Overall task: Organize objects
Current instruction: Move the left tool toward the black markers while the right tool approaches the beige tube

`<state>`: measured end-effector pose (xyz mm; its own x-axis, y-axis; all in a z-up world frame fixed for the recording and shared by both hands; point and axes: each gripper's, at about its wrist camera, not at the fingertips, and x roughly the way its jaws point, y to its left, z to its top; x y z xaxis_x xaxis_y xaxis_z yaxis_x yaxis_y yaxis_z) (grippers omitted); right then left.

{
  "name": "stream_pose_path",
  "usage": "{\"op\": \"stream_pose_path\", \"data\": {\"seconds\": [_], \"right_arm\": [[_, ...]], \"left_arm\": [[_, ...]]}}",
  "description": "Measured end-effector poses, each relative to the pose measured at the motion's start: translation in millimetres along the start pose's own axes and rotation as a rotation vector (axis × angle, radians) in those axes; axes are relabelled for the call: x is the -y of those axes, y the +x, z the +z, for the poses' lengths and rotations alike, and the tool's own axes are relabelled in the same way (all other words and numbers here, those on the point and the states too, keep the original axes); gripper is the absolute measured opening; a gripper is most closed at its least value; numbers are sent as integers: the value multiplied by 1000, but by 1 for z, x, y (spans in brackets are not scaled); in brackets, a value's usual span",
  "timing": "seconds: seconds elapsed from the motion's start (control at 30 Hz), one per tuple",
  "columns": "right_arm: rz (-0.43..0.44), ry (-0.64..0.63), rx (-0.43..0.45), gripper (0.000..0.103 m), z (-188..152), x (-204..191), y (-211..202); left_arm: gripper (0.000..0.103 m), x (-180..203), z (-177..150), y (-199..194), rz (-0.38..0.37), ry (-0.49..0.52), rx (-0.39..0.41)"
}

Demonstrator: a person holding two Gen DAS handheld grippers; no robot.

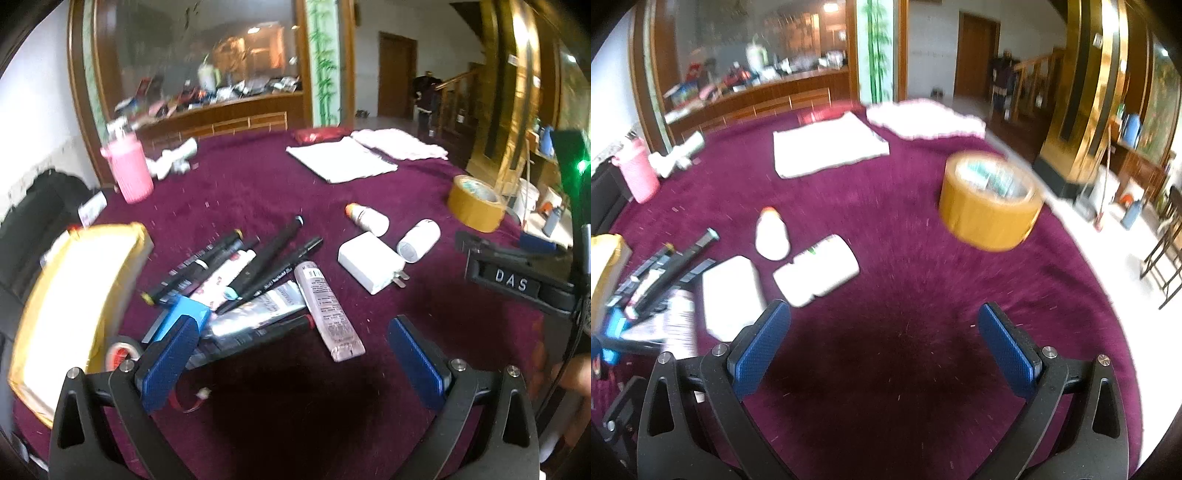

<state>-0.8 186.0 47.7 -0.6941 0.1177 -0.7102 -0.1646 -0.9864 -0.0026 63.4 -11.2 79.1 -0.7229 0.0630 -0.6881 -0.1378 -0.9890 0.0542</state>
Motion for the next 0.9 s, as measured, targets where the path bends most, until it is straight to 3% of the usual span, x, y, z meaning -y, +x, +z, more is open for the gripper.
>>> {"op": "stream_pose_path", "data": {"seconds": [0.23,0.43,0.9], "right_arm": [[46,-20,179,102,-9,-19,-83],[81,-48,232,102,-25,-30,-117],[267,-94,123,103,-57,-44,-113]], "left_arm": [[102,-21,-11,-30,17,-4,21],[102,-47,-23,-48,34,-13,20],[102,-90,-50,-16,-73,-90,-120]]}}
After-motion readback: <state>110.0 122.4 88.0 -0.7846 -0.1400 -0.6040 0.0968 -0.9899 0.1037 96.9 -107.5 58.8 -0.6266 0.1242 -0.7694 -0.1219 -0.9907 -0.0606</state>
